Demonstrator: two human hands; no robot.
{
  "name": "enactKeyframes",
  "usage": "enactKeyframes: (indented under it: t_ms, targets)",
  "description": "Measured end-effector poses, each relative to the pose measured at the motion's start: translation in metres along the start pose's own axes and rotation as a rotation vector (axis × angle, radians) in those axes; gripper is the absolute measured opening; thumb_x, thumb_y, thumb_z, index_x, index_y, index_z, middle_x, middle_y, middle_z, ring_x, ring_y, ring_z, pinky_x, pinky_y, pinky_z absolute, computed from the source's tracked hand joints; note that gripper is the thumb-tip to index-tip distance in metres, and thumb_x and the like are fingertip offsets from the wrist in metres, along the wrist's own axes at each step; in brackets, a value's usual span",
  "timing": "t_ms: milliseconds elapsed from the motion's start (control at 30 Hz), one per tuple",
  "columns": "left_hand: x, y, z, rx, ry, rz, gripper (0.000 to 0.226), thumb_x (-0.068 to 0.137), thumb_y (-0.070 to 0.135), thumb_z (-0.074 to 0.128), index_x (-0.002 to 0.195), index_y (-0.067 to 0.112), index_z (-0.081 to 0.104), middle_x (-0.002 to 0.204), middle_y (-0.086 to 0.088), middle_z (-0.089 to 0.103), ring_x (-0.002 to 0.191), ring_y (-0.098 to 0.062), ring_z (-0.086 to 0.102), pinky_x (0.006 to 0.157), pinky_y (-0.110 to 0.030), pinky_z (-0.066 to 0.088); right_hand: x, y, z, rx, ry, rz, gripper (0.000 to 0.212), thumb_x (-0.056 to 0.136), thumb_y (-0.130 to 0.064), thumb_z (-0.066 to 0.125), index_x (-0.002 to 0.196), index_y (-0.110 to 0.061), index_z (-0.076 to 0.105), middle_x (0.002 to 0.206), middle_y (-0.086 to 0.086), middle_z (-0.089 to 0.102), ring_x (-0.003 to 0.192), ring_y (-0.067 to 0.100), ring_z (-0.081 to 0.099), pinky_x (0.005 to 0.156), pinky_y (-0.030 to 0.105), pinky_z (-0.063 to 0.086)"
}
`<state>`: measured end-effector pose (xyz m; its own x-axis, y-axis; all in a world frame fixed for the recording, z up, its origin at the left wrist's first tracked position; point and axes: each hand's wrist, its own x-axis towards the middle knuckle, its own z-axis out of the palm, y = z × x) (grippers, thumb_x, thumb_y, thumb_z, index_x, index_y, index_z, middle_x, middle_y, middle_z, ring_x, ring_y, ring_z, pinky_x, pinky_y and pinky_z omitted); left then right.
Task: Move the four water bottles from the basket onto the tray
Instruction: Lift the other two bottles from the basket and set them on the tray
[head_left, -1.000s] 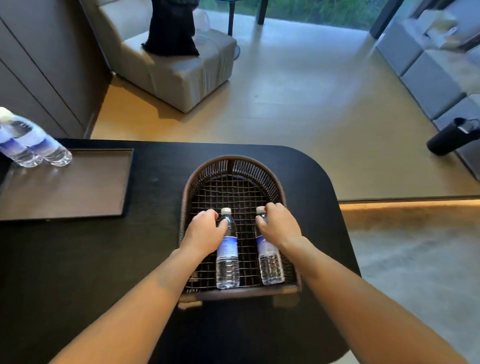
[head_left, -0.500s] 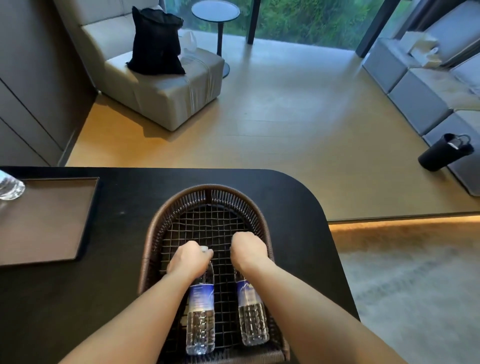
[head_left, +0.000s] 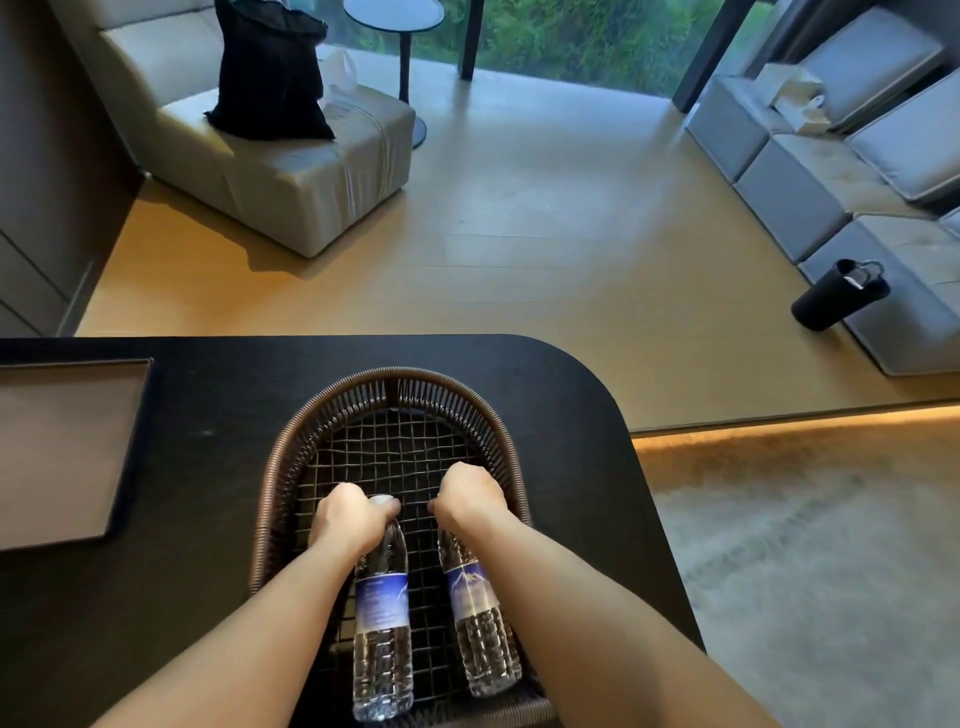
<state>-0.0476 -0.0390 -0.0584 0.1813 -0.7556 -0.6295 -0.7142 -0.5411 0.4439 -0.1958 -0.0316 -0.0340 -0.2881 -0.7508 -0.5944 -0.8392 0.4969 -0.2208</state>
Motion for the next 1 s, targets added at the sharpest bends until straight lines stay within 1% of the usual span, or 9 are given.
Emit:
enactKeyframes:
  t_ms: [67, 133, 233, 367, 500, 667, 767, 900, 1000]
  targets:
    - [-0.001, -0.006, -0.001, -0.065, 0.004, 0.006, 0.036, 0.084, 0.045, 0.077, 0.083, 0.009, 0.073, 0.089, -0.01, 0.073, 0.085, -0.029, 0.068, 0.072, -0.034, 0.05, -0.005, 0.002, 0.003, 0.063, 0.015, 0.03, 0.024, 0.091, -0.026, 0.07, 0.109, -0.011, 0.07, 0.113, 0.01, 0.074, 0.106, 0.031, 0.07, 0.085, 0.037, 0.056]
    - [-0.005, -0.01, -0.004, -0.139, 0.006, 0.012, 0.032, 0.083, 0.042, 0.079, 0.079, 0.011, 0.074, 0.081, -0.007, 0.073, 0.079, -0.024, 0.068, 0.071, -0.034, 0.051, -0.011, 0.005, 0.003, 0.116, 0.031, 0.021, 0.023, 0.093, -0.036, 0.069, 0.098, -0.014, 0.071, 0.104, 0.008, 0.075, 0.097, 0.029, 0.071, 0.078, 0.037, 0.056]
    - [-0.017, -0.014, -0.019, -0.281, 0.009, 0.034, 0.026, 0.081, 0.039, 0.082, 0.077, 0.014, 0.077, 0.08, -0.005, 0.075, 0.08, -0.023, 0.071, 0.079, -0.038, 0.057, -0.024, 0.011, -0.004, 0.179, 0.064, -0.032, 0.031, 0.093, -0.042, 0.067, 0.075, -0.018, 0.06, 0.084, 0.001, 0.07, 0.079, 0.024, 0.066, 0.07, 0.034, 0.049]
    - [-0.049, -0.022, -0.044, -0.38, 0.046, 0.203, 0.017, 0.083, 0.035, 0.08, 0.079, 0.019, 0.081, 0.079, 0.006, 0.078, 0.084, -0.015, 0.074, 0.073, -0.034, 0.058, -0.048, 0.021, -0.017, 0.258, 0.125, -0.138, 0.038, 0.095, -0.043, 0.063, 0.067, -0.019, 0.055, 0.07, -0.011, 0.06, 0.069, 0.016, 0.061, 0.064, 0.033, 0.046]
    - [-0.098, -0.033, -0.065, -0.403, 0.149, 0.396, 0.017, 0.084, 0.037, 0.074, 0.075, 0.025, 0.082, 0.074, 0.01, 0.079, 0.074, -0.004, 0.074, 0.071, -0.036, 0.061, -0.08, 0.036, -0.025, 0.308, 0.223, -0.289, 0.03, 0.098, -0.041, 0.061, 0.076, -0.02, 0.058, 0.072, -0.007, 0.064, 0.069, 0.017, 0.062, 0.06, 0.033, 0.043]
    - [-0.149, -0.044, -0.086, -0.41, 0.313, 0.573, 0.012, 0.091, 0.035, 0.072, 0.095, 0.027, 0.08, 0.081, 0.011, 0.078, 0.079, -0.006, 0.072, 0.069, -0.035, 0.061, -0.122, 0.037, -0.038, 0.42, 0.376, -0.48, 0.022, 0.098, -0.039, 0.062, 0.083, -0.023, 0.06, 0.074, -0.008, 0.066, 0.068, 0.011, 0.062, 0.06, 0.035, 0.05]
    - [-0.164, -0.049, -0.107, -0.418, 0.394, 0.63, 0.024, 0.093, 0.033, 0.071, 0.109, 0.017, 0.078, 0.094, 0.005, 0.078, 0.087, -0.01, 0.072, 0.072, -0.035, 0.062, -0.142, 0.02, -0.054, 0.442, 0.405, -0.636, 0.013, 0.097, -0.036, 0.065, 0.097, -0.023, 0.065, 0.087, -0.007, 0.07, 0.08, 0.01, 0.066, 0.072, 0.038, 0.058]
    - [-0.169, -0.061, -0.148, -0.503, 0.412, 0.649, 0.024, 0.092, 0.032, 0.072, 0.112, 0.019, 0.077, 0.098, 0.006, 0.078, 0.093, -0.012, 0.072, 0.078, -0.034, 0.062, -0.157, -0.02, -0.074, 0.469, 0.426, -0.738, 0.02, 0.097, -0.036, 0.065, 0.109, -0.021, 0.066, 0.102, -0.002, 0.074, 0.094, 0.017, 0.069, 0.084, 0.045, 0.06]
    - [-0.168, -0.073, -0.186, -0.56, 0.456, 0.668, 0.03, 0.089, 0.038, 0.075, 0.112, 0.02, 0.077, 0.1, 0.006, 0.078, 0.094, -0.009, 0.073, 0.079, -0.023, 0.06, -0.165, -0.056, -0.083, 0.499, 0.432, -0.778, 0.025, 0.097, -0.037, 0.066, 0.115, -0.019, 0.065, 0.108, -0.001, 0.075, 0.099, 0.018, 0.07, 0.088, 0.046, 0.06]
